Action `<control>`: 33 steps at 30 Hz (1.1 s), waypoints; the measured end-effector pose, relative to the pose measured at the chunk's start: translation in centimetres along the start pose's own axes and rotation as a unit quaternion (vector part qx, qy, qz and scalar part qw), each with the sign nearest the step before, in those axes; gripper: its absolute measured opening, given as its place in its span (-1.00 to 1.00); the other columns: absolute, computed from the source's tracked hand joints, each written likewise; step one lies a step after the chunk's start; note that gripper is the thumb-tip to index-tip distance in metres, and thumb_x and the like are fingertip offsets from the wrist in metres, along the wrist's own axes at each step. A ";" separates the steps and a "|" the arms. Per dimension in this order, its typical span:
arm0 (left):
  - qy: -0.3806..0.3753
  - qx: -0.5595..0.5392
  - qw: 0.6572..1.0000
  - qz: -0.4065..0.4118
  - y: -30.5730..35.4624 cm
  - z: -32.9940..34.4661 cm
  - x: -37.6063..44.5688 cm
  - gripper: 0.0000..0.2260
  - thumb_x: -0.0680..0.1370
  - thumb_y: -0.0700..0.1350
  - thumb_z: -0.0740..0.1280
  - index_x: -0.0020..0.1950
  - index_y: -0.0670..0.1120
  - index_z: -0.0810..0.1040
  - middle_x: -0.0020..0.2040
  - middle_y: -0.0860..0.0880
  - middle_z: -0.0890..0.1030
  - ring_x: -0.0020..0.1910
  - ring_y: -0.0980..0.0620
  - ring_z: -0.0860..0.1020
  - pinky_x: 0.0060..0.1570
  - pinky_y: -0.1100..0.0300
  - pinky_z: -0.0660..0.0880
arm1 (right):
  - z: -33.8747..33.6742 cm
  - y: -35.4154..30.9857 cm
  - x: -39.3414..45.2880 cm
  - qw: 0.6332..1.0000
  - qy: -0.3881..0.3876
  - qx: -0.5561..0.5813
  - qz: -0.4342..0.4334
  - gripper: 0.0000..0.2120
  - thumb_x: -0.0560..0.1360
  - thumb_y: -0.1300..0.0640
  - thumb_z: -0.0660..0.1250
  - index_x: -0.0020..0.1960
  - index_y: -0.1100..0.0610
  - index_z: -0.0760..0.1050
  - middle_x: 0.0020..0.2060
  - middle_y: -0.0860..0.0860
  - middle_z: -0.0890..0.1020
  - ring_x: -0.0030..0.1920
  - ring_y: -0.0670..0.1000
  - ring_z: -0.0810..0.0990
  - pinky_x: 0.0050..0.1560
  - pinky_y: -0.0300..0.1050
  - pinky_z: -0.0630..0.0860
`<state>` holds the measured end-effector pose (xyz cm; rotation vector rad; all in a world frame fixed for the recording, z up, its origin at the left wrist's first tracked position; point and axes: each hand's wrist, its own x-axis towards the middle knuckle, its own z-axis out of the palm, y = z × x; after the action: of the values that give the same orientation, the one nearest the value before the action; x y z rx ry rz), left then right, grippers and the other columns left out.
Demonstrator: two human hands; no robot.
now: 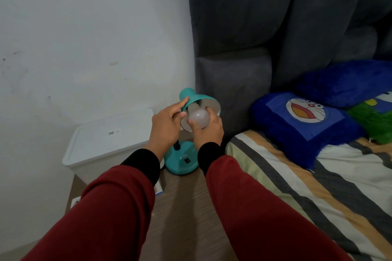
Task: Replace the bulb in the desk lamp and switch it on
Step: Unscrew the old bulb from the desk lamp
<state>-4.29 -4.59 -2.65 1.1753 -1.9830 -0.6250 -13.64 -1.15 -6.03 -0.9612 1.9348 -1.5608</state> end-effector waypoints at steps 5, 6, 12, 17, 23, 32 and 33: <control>-0.004 -0.003 1.000 -0.003 0.0 0.3 0.0 -0.63 0.57 -0.23 0.26 0.35 0.02 0.46 0.17 -0.19 0.62 0.16 -0.13 0.55 0.12 0.41 0.33 | 0.2 -0.4 0.0 0.998 0.022 -0.024 -0.048 -0.39 0.38 0.23 0.47 0.38 0.04 0.37 0.30 0.08 0.35 0.31 0.09 0.42 0.35 -0.10 0.38; -0.004 -0.002 1.000 -0.003 0.0 0.2 0.0 -0.63 0.57 -0.23 0.26 0.35 0.03 0.46 0.18 -0.16 0.62 0.15 -0.11 0.56 0.10 0.43 0.32 | 0.3 -0.4 0.1 0.998 0.024 -0.021 -0.047 -0.36 0.36 0.24 0.48 0.39 0.03 0.35 0.31 0.08 0.32 0.31 0.09 0.41 0.36 -0.10 0.37; -0.003 -0.001 1.000 -0.002 0.0 0.1 0.0 -0.63 0.57 -0.23 0.27 0.35 0.02 0.46 0.27 -0.12 0.58 0.21 0.06 0.52 0.12 0.54 0.29 | -0.3 -0.2 0.2 0.999 0.000 0.037 0.025 -0.32 0.33 0.22 0.51 0.38 0.04 0.32 0.26 0.13 0.39 0.24 0.12 0.46 0.27 -0.04 0.44; 0.005 0.009 1.000 0.009 0.0 0.0 0.0 -0.64 0.57 -0.22 0.26 0.36 0.01 0.45 0.32 -0.04 0.53 0.24 0.14 0.46 0.08 0.64 0.18 | 0.0 0.5 0.1 0.993 -0.014 0.114 0.033 -0.36 0.32 0.29 0.44 0.31 -0.07 0.34 0.19 0.08 0.50 0.18 0.11 0.53 0.19 0.06 0.53; 0.002 0.012 1.000 -0.001 0.2 0.0 0.1 -0.63 0.57 -0.21 0.26 0.36 0.05 0.44 0.29 -0.07 0.56 0.26 0.03 0.51 0.12 0.54 0.23 | 0.2 0.7 0.6 0.975 -0.012 0.217 0.043 -0.62 0.37 0.01 0.47 0.12 -0.13 0.42 -0.04 -0.13 0.50 0.12 0.09 0.57 0.11 0.14 0.58; -0.007 0.042 0.999 0.005 0.5 0.0 -0.2 -0.63 0.59 -0.20 0.23 0.39 0.02 0.41 0.23 -0.12 0.59 0.19 -0.01 0.53 0.04 0.55 0.20 | -1.0 0.9 0.6 0.991 -0.053 0.120 0.025 -0.42 0.45 0.09 0.40 0.43 0.00 0.31 0.33 0.11 0.43 0.30 0.09 0.46 0.31 0.04 0.45; -0.008 0.047 0.999 0.006 0.5 0.0 -0.2 -0.63 0.59 -0.19 0.22 0.40 0.02 0.40 0.24 -0.11 0.59 0.16 0.03 0.53 0.02 0.58 0.18 | -1.2 0.8 0.5 0.991 -0.058 0.117 0.029 -0.44 0.45 0.09 0.40 0.41 0.00 0.33 0.31 0.11 0.45 0.27 0.09 0.48 0.29 0.03 0.47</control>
<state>-4.47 -4.17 -2.39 1.2159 -2.0510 -0.5415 -15.02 -0.69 -6.52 -0.8685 1.6432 -1.6192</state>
